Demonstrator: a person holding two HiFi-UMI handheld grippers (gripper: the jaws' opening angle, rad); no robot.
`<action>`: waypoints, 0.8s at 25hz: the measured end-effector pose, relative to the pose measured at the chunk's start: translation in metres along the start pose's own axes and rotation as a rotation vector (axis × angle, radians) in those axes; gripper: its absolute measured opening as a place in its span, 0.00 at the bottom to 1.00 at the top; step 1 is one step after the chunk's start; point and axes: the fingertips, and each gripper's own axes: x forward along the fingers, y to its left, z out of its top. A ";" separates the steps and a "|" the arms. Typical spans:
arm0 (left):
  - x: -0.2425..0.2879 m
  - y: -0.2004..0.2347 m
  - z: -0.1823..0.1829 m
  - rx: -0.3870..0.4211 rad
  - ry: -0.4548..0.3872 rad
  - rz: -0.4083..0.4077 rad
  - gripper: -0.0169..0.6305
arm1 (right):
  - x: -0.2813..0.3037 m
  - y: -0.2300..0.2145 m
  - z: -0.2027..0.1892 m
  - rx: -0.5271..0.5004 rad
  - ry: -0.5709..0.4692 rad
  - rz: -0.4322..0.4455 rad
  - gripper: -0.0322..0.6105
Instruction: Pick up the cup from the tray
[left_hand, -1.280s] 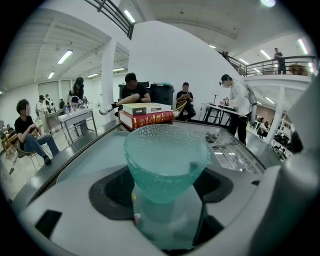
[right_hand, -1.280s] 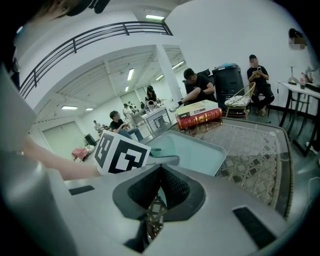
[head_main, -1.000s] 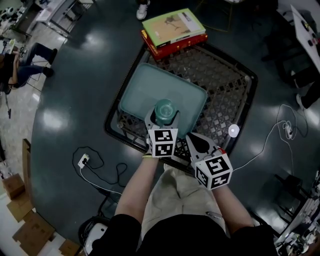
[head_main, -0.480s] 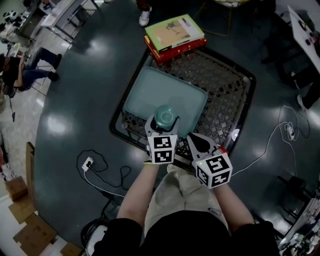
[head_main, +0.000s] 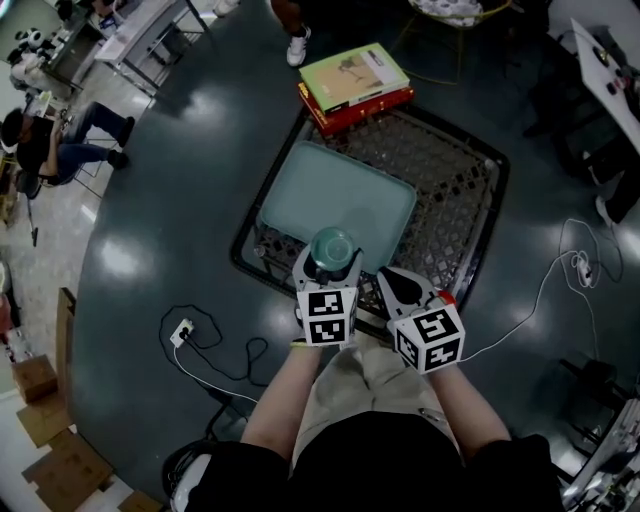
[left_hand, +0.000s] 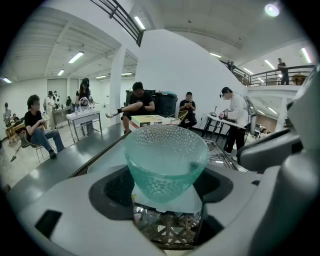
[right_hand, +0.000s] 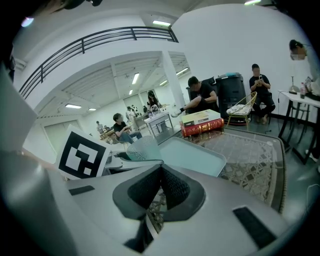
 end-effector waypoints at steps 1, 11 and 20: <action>-0.004 -0.001 0.000 -0.001 -0.001 -0.001 0.59 | -0.002 0.001 0.000 -0.003 0.000 0.000 0.06; -0.048 -0.009 0.005 -0.004 -0.035 -0.010 0.59 | -0.018 0.016 0.000 -0.049 -0.013 0.010 0.06; -0.077 -0.018 0.002 -0.004 -0.047 -0.015 0.59 | -0.034 0.031 -0.002 -0.085 -0.025 0.014 0.06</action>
